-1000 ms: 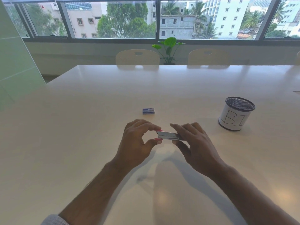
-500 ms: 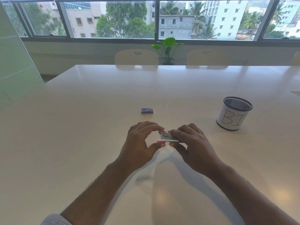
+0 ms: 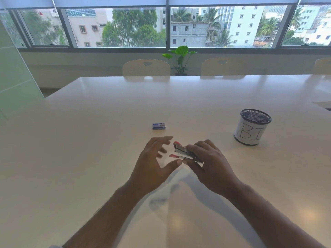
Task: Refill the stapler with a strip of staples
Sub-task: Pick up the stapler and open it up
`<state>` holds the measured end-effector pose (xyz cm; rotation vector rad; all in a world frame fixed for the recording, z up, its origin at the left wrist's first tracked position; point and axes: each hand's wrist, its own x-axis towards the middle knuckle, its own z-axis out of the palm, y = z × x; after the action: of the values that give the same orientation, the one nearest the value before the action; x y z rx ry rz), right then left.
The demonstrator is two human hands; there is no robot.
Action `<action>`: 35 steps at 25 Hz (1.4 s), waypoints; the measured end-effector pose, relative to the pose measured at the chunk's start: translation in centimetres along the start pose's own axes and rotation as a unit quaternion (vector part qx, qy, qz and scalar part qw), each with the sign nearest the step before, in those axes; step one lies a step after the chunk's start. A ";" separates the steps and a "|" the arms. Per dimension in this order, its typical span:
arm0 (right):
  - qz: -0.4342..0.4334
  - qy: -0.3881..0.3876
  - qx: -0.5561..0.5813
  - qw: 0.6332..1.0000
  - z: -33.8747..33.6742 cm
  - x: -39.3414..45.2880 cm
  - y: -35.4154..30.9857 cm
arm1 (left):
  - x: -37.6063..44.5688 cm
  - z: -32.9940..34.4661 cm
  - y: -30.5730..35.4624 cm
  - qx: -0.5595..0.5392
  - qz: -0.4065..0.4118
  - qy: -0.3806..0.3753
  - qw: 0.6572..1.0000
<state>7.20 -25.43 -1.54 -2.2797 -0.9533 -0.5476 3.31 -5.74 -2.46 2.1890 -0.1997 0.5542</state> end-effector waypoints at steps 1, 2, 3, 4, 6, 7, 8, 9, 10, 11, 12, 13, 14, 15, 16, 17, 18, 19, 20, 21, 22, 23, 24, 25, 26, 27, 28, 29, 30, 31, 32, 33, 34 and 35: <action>0.004 0.009 0.014 1.000 0.0 0.0 0.1 | -0.1 0.1 0.2 -0.033 -0.050 -0.008 0.998; 0.007 0.018 0.028 0.999 0.1 0.0 0.1 | -0.1 0.1 0.4 -0.085 -0.103 -0.024 0.991; 0.011 0.023 0.045 0.999 0.3 0.0 0.0 | -0.1 0.2 0.7 -0.153 -0.143 -0.046 0.977; 0.018 0.025 0.065 0.997 0.6 0.0 -0.1 | -0.2 0.3 0.9 -0.218 -0.165 -0.069 0.959; 0.038 0.018 0.119 0.992 1.0 -0.2 -0.3 | -0.5 0.4 1.3 -0.294 -0.164 -0.086 0.938; 0.047 0.014 0.151 0.987 1.1 -0.2 -0.3 | -0.6 0.4 1.6 -0.311 -0.160 -0.086 0.933; 0.050 0.009 0.186 0.981 1.1 -0.3 -0.2 | -0.6 0.4 1.8 -0.323 -0.159 -0.085 0.929; 0.052 0.003 0.230 0.972 1.1 -0.3 -0.2 | -0.6 0.4 1.8 -0.329 -0.159 -0.081 0.927; 0.058 -0.007 0.282 0.958 1.1 -0.3 -0.3 | -0.6 0.4 1.9 -0.331 -0.159 -0.080 0.927; 0.074 -0.019 0.335 0.939 1.1 -0.3 -0.4 | -0.7 0.5 2.0 -0.326 -0.157 -0.083 0.928; 0.096 -0.028 0.374 0.922 1.2 -0.3 -0.5 | -0.9 0.5 2.1 -0.314 -0.152 -0.093 0.933; 0.117 -0.031 0.392 0.912 1.4 -0.3 -0.5 | -1.0 0.7 2.2 -0.294 -0.142 -0.107 0.939; 0.133 -0.030 0.392 0.910 1.5 -0.3 -0.4 | -1.2 0.8 2.2 -0.271 -0.132 -0.123 0.946; 0.140 -0.028 0.379 0.914 1.6 -0.3 -0.4 | -1.3 1.0 2.2 -0.250 -0.126 -0.138 0.950; 0.135 -0.028 0.351 0.926 1.7 -0.4 -0.4 | -1.3 1.2 2.2 -0.238 -0.127 -0.147 0.952; 0.121 -0.032 0.312 0.942 1.6 -0.5 -0.4 | -1.3 1.2 2.2 -0.236 -0.133 -0.149 0.951; 0.104 -0.034 0.266 0.958 1.5 -0.6 -0.4 | -1.2 1.1 2.2 -0.240 -0.140 -0.148 0.949; 0.087 -0.030 0.225 0.970 1.4 -0.6 -0.4 | -1.2 1.1 2.0 -0.247 -0.145 -0.146 0.947; 0.074 -0.019 0.193 0.978 1.3 -0.6 -0.5 | -1.1 1.0 1.9 -0.251 -0.150 -0.143 0.946; 0.068 0.002 0.177 0.982 1.2 -0.4 -0.6 | -0.9 0.9 1.6 -0.253 -0.156 -0.137 0.945; 0.072 0.033 0.177 0.981 1.0 -0.2 -0.5 | -0.7 0.8 1.3 -0.258 -0.166 -0.127 0.943; 0.086 0.070 0.191 0.975 0.8 0.0 -0.3 | -0.5 0.7 0.9 -0.267 -0.178 -0.112 0.941; 0.104 0.103 0.208 0.967 0.5 0.2 -0.1 | -0.3 0.5 0.6 -0.275 -0.188 -0.097 0.938; 0.118 0.122 0.223 0.960 0.3 0.4 0.0 | -0.1 0.3 0.4 -0.281 -0.191 -0.085 0.937; 0.128 0.128 0.230 0.956 0.3 0.3 -0.1 | 0.0 0.2 0.2 -0.282 -0.191 -0.078 0.937; 0.133 0.125 0.236 0.955 0.3 0.2 -0.2 | 0.1 0.2 0.2 -0.284 -0.190 -0.075 0.937; 0.136 0.120 0.242 0.953 0.4 0.1 -0.3 | 0.0 0.3 0.2 -0.290 -0.192 -0.073 0.935; 0.137 0.118 0.256 0.950 0.5 0.1 -0.4 | -0.1 0.4 0.3 -0.298 -0.195 -0.068 0.932; 0.141 0.123 0.277 0.943 0.5 0.1 -0.4 | -0.2 0.6 0.4 -0.302 -0.198 -0.060 0.930; 0.149 0.134 0.305 0.931 0.3 0.2 -0.3 | -0.2 0.6 0.4 -0.303 -0.200 -0.049 0.931; 0.163 0.147 0.338 0.915 0.1 0.4 0.0 | -0.1 0.6 0.4 -0.296 -0.200 -0.037 0.933; 0.180 0.156 0.369 0.898 -0.1 0.5 0.2 | 0.0 0.4 0.4 -0.287 -0.199 -0.023 0.937; 0.197 0.161 0.393 0.884 -0.3 0.6 0.3 | 0.1 0.3 0.4 -0.278 -0.195 -0.011 0.941; 0.214 0.161 0.407 0.873 -0.4 0.6 0.5 | 0.1 0.1 0.4 -0.271 -0.191 -0.001 0.943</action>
<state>7.94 -25.62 -1.07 -1.4878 -0.3669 -0.2400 3.31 -6.06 -2.19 1.6294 0.0702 0.2375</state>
